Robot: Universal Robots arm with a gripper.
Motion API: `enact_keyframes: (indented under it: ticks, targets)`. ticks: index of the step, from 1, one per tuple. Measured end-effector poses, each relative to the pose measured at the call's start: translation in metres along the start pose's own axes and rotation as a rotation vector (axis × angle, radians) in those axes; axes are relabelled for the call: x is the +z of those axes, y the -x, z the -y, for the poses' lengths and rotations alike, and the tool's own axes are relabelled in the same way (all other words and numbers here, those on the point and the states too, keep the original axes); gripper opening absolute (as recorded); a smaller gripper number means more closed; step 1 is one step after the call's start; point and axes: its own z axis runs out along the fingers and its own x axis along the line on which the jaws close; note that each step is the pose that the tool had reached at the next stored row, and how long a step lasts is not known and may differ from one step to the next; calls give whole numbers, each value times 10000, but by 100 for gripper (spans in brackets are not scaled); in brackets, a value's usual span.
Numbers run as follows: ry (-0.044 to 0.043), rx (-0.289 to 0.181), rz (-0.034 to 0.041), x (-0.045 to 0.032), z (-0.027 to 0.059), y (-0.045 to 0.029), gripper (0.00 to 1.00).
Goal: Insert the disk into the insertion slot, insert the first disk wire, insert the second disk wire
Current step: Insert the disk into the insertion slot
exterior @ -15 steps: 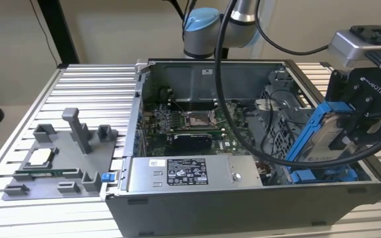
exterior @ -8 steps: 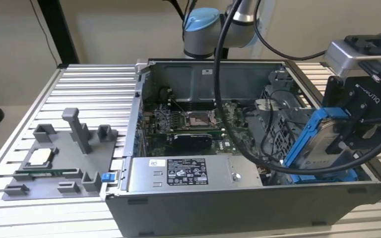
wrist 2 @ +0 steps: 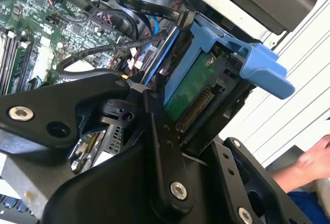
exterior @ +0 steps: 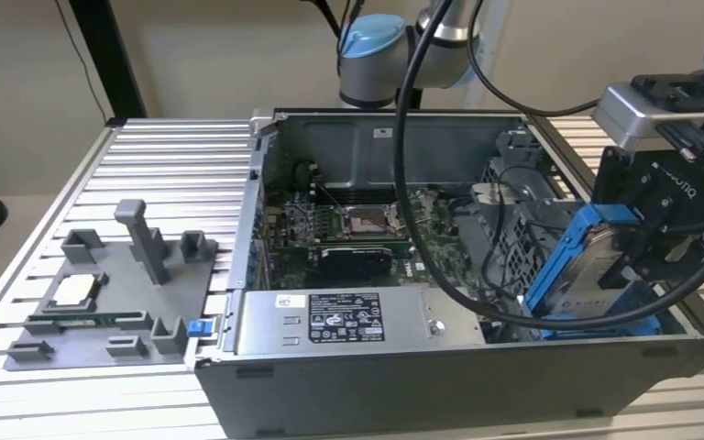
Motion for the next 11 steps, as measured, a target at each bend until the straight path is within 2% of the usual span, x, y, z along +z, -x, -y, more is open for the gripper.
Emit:
enact_keyframes:
  ticks: [2,3,6,11]
  targets:
    - [0,0,0,1,0,0,0]
    - [0,0,-2,0,0,0,100]
    - [0,0,3,-6,0,0,100]
    - [0,1,3,-97,-4,3,100]
